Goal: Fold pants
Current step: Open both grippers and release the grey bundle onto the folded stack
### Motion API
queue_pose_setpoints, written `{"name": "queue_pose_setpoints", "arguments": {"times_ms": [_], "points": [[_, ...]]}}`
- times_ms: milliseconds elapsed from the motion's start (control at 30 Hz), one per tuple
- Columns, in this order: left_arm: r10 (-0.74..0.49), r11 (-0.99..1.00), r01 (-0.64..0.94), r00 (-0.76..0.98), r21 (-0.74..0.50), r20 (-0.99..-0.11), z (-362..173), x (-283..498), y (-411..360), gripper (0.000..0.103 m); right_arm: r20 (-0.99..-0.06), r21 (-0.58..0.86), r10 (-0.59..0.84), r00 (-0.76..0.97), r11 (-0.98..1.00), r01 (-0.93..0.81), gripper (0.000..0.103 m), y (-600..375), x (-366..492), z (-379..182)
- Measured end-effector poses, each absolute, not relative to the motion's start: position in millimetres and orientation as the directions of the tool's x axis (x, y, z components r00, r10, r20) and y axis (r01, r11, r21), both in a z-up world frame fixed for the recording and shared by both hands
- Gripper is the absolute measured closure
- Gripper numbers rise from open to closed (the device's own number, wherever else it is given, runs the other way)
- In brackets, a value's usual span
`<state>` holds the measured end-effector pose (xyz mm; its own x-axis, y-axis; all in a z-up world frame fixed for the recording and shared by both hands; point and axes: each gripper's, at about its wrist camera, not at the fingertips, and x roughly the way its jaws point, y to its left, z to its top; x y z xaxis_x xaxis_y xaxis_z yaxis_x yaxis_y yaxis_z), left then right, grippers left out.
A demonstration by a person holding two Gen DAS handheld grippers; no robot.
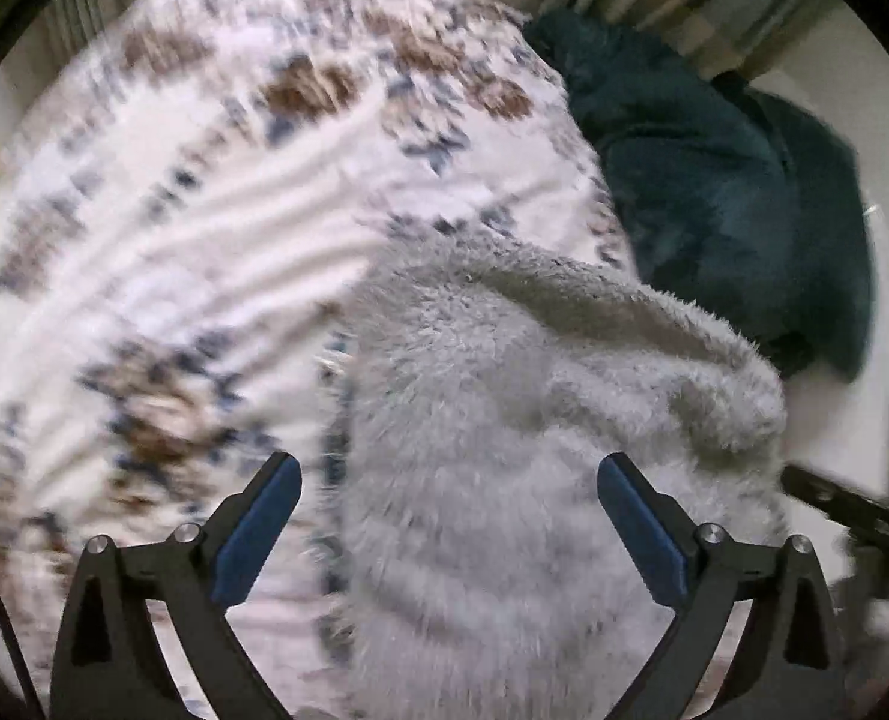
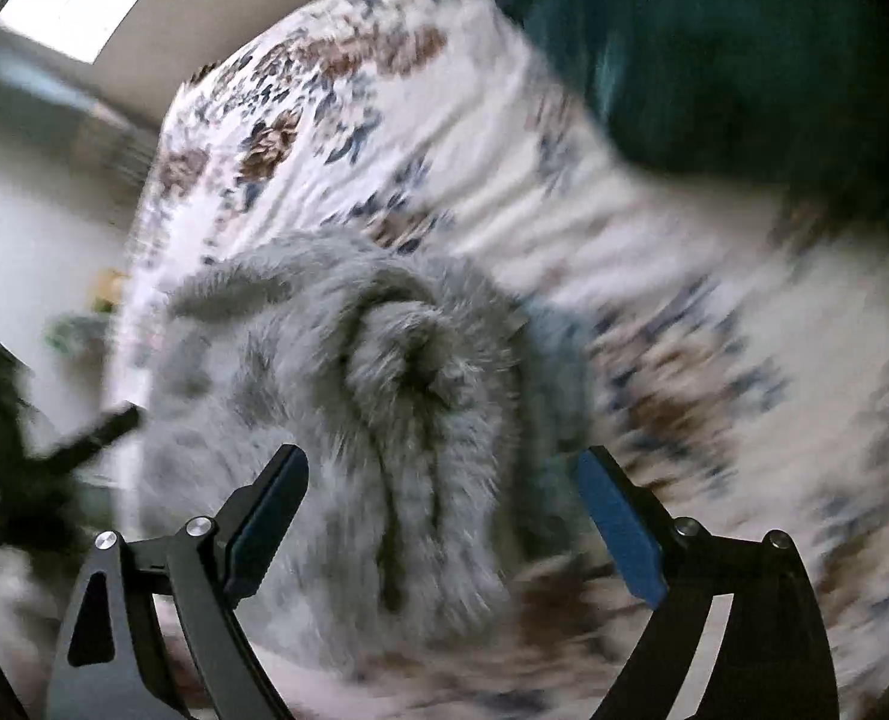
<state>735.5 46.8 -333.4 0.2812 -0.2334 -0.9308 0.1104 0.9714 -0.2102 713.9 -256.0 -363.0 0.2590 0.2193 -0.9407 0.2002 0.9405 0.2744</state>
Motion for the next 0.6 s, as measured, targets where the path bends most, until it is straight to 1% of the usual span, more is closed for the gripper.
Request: {"name": "queue_pose_setpoints", "arguments": {"times_ms": [100, 167, 367, 600], "points": [[-0.112, 0.991, 0.103, 0.345, -0.081, -0.932, -315.4, 709.8, 35.4, 0.002, -0.948, 0.079, 0.023, 0.317, 0.983, 0.167, 0.007, -230.6, 682.7, -330.0], [-0.074, 0.995, 0.091, 0.371, -0.043, -0.926, -308.4, 694.0, 31.0, 0.002, -0.942, 0.021, -0.040, 0.334, 0.984, 0.176, 0.007, -221.4, 662.9, -318.1], [-0.031, 0.998, 0.064, 0.418, -0.005, -0.908, -283.3, 650.3, 26.2, 0.002, -0.933, -0.008, -0.073, 0.352, 0.983, 0.184, 0.007, -203.2, 618.3, -295.4], [-0.028, 0.997, 0.072, 0.472, 0.007, -0.881, -244.5, 607.4, 19.4, 0.002, -0.895, -0.057, -0.131, 0.426, 0.982, 0.182, 0.007, -191.2, 567.7, -245.3]]}}
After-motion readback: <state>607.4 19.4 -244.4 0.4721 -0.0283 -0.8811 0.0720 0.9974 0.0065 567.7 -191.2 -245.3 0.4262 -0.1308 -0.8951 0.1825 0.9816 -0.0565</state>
